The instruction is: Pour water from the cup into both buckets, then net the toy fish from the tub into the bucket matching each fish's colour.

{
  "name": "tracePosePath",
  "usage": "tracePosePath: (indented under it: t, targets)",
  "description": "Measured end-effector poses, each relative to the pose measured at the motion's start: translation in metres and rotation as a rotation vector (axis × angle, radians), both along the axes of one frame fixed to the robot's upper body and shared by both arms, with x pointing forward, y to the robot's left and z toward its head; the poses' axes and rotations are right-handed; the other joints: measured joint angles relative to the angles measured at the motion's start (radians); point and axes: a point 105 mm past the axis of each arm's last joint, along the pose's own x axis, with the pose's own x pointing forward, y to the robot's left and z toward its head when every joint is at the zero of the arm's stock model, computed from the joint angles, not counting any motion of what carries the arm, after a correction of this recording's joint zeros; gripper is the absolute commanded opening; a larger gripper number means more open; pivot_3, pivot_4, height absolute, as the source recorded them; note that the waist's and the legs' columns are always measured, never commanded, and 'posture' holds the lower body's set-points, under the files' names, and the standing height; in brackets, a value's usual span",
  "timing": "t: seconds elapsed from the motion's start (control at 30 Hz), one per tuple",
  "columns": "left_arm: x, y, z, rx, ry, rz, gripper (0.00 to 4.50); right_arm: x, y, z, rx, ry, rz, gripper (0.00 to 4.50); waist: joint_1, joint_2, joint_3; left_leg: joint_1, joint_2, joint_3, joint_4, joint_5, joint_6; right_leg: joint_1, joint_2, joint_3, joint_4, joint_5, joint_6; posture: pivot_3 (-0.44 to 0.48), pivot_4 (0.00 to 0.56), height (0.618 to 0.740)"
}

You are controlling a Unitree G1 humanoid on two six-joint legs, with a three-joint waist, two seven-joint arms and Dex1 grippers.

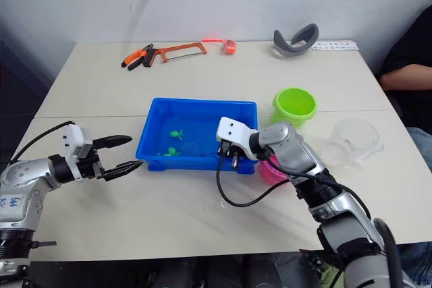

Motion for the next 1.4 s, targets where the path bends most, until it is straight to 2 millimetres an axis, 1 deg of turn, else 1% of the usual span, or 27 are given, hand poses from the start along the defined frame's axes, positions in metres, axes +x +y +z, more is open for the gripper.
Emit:
tracePosePath:
  t: [0.13, 0.37, 0.87, 0.97, 1.27, 1.4]
  targets:
    - [0.0, 0.0, 0.0, 0.0, 0.0, 0.0, 4.47, -0.001, 0.01, 0.004, 0.018, -0.021, 0.022, 0.0, 0.0, 0.0, 0.0, 0.0, 0.0, 0.0, 0.0, 0.0, 0.0, 0.0, 0.0, 0.0, 0.0, 0.0, 0.0, 0.0, 0.15, 0.74]
    - [-0.001, -0.004, 0.003, 0.007, -0.013, -0.009, 4.47, 0.001, 0.013, 0.003, 0.027, -0.027, 0.013, 0.0, 0.0, 0.0, 0.0, 0.0, 0.0, 0.0, 0.0, 0.0, 0.0, 0.0, 0.0, 0.0, 0.0, 0.0, 0.0, 0.0, 0.15, 0.74]
    - [-0.002, -0.008, 0.007, 0.011, -0.019, -0.011, 4.47, 0.004, 0.013, 0.01, 0.055, -0.06, 0.003, 0.0, 0.0, 0.0, 0.0, 0.0, 0.0, 0.0, 0.0, 0.0, 0.0, 0.0, 0.0, 0.0, 0.0, 0.0, 0.0, 0.0, 0.15, 0.74]
    - [-0.001, -0.007, 0.006, 0.008, -0.01, -0.007, 4.47, 0.009, 0.01, 0.019, 0.091, -0.108, -0.017, 0.0, 0.0, 0.0, 0.0, 0.0, 0.0, 0.0, 0.0, 0.0, 0.0, 0.0, 0.0, 0.0, 0.0, 0.0, 0.0, 0.0, 0.15, 0.74]
    - [0.0, -0.008, 0.009, 0.008, -0.019, -0.011, 4.47, 0.013, 0.012, 0.016, 0.109, -0.121, -0.029, 0.0, 0.0, 0.0, 0.0, 0.0, 0.0, 0.0, 0.0, 0.0, 0.0, 0.0, 0.0, 0.0, 0.0, 0.0, 0.0, 0.0, 0.15, 0.74]
    - [0.0, -0.008, 0.009, 0.008, -0.02, -0.011, 4.47, 0.012, 0.011, 0.02, 0.139, -0.1, -0.028, 0.0, 0.0, 0.0, 0.0, 0.0, 0.0, 0.0, 0.0, 0.0, 0.0, 0.0, 0.0, 0.0, 0.0, 0.0, 0.0, 0.0, 0.15, 0.74]
